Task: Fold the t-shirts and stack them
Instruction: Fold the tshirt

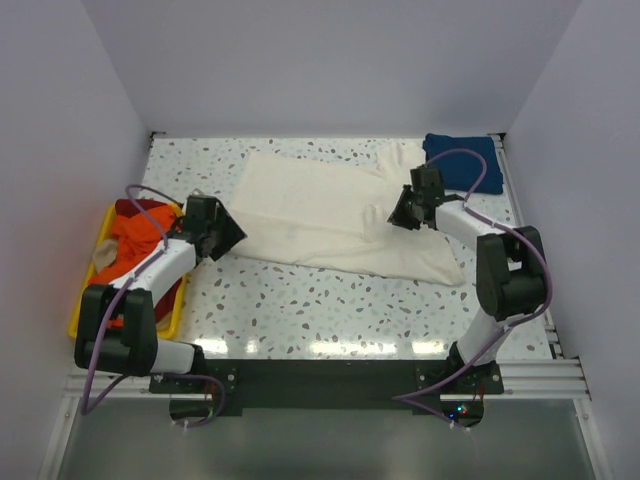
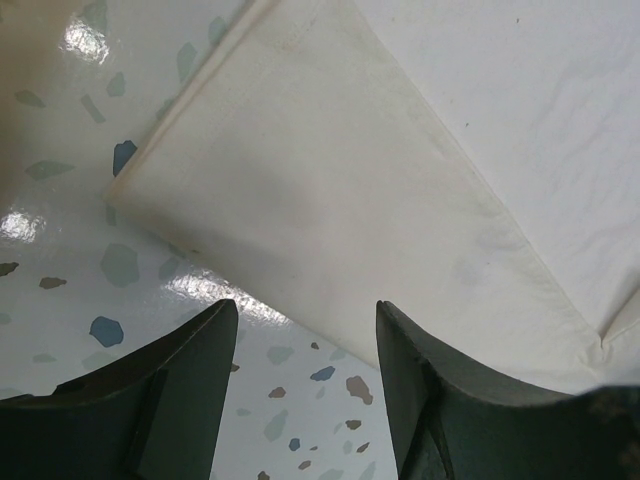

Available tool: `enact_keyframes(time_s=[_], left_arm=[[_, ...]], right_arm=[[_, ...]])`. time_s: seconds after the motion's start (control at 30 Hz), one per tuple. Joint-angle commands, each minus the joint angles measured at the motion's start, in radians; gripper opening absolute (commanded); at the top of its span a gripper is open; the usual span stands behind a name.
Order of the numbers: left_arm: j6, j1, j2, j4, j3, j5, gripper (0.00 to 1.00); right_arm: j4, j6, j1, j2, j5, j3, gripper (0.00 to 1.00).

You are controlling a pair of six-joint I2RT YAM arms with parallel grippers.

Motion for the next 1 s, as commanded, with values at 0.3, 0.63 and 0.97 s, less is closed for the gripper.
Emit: enact_keyframes(time_s=[0.3, 0.63, 0.97], left_arm=[[-0.072, -0.003, 0.047, -0.046, 0.07, -0.155, 0.6], [-0.126, -0.003, 0.11, -0.067, 0.084, -0.278, 0.59], [-0.144, -0.002, 0.18, -0.01, 0.057, -0.311, 0.53]], right_arm=[[-0.119, 0.058, -0.061, -0.31, 0.061, -0.249, 0.27], [-0.234, 0.092, -0.102, -0.486, 0.083, -0.364, 0.51], [-0.262, 0.155, -0.148, -0.546, 0.092, -0.456, 0.63]])
